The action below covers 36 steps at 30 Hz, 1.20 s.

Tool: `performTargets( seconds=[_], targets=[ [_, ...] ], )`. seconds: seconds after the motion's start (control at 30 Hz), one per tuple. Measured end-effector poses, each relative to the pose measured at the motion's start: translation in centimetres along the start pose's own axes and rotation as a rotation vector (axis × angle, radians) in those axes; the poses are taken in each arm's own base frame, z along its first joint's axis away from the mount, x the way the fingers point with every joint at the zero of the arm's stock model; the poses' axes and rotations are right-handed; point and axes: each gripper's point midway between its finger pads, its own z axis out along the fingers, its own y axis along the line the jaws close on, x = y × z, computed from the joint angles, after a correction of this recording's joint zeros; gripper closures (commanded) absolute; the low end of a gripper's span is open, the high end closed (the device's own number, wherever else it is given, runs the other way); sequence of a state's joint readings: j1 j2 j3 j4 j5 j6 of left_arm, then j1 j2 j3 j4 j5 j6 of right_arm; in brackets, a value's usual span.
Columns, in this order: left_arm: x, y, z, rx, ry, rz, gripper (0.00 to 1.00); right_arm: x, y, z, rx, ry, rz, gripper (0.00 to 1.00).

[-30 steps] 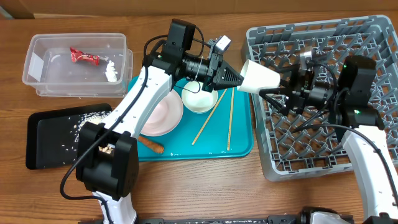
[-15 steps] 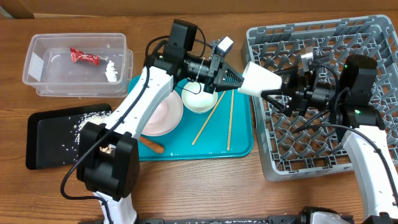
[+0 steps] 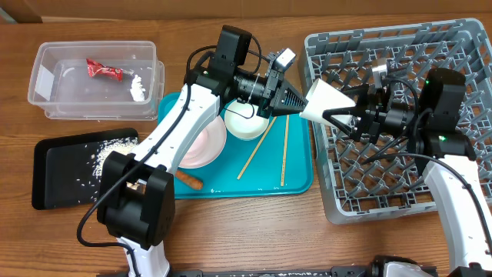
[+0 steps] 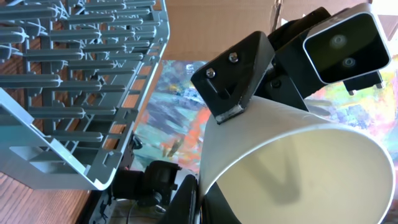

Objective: Sort waste into correct bins and load items into the dishwasher
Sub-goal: 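Hand the white cup from the left gripper to the right gripper, then place the white cup upside down in the dish rack with the right gripper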

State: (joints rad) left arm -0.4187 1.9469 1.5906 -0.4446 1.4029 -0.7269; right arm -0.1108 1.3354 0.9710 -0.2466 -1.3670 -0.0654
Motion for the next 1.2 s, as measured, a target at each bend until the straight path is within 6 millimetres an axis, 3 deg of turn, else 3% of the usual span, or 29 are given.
performTargets(
  seconds=[0.03, 0.07, 0.3, 0.4, 0.5, 0.6, 0.63, 0.73, 0.83, 0.93, 1.03, 1.13, 1.2],
  targets=[
    [0.0, 0.0, 0.0, -0.001, -0.001, 0.0, 0.87, 0.0, -0.1, 0.0, 0.004, 0.001, 0.006, 0.4],
    [-0.1, 0.1, 0.0, -0.003, -0.003, 0.0, 0.73, 0.0, -0.1, 0.0, 0.009, 0.002, 0.01, 0.42],
    [-0.9, 1.4, -0.3, -0.074, -0.062, -0.006, 0.52, 1.0, -2.5, -0.2, 0.15, 0.019, 0.106, 0.51],
    [-1.6, 4.3, -1.9, -0.21, -0.145, -0.08, 0.5, 1.6, -4.2, -0.7, 0.263, 0.029, 0.187, 0.53],
    [-1.4, 8.6, -5.0, -0.414, -0.233, -0.19, 0.49, 2.1, -5.8, -2.3, 0.416, 0.055, 0.309, 0.54],
    [-1.0, 11.6, -8.3, -0.601, -0.303, -0.231, 0.49, 1.3, -7.1, -5.3, 0.601, 0.062, 0.385, 0.55],
    [-0.9, 12.5, -10.6, -0.71, -0.351, -0.233, 0.5, 0.3, -7.7, -7.6, 0.719, 0.05, 0.408, 0.58],
    [-1.0, 11.8, -14.3, -0.872, -0.456, -0.177, 0.5, -0.7, -8.2, -12.1, 0.917, 0.024, 0.481, 0.61],
    [-1.0, 9.4, -16.8, -0.972, -0.555, -0.095, 0.5, -1.4, -8.8, -18.0, 1.121, -0.058, 0.553, 0.62],
    [-0.9, 7.8, -18.1, -1.02, -0.611, -0.05, 0.5, 0.4, -9.0, -23.1, 1.287, -0.114, 0.687, 0.63],
    [-0.8, 7.9, -18.6, -1.05, -0.619, -0.047, 0.51, 2.7, -9.3, -26.9, 1.407, -0.146, 0.821, 0.63],
    [-0.6, 8.1, -18.8, -1.071, -0.616, -0.052, 0.51, 5.8, -9.9, -29.9, 1.478, -0.153, 0.988, 0.62],
    [-0.6, 8.2, -18.9, -1.077, -0.618, -0.052, 0.51, 7.7, -10.3, -30.8, 1.492, -0.135, 1.081, 0.6]
  ],
)
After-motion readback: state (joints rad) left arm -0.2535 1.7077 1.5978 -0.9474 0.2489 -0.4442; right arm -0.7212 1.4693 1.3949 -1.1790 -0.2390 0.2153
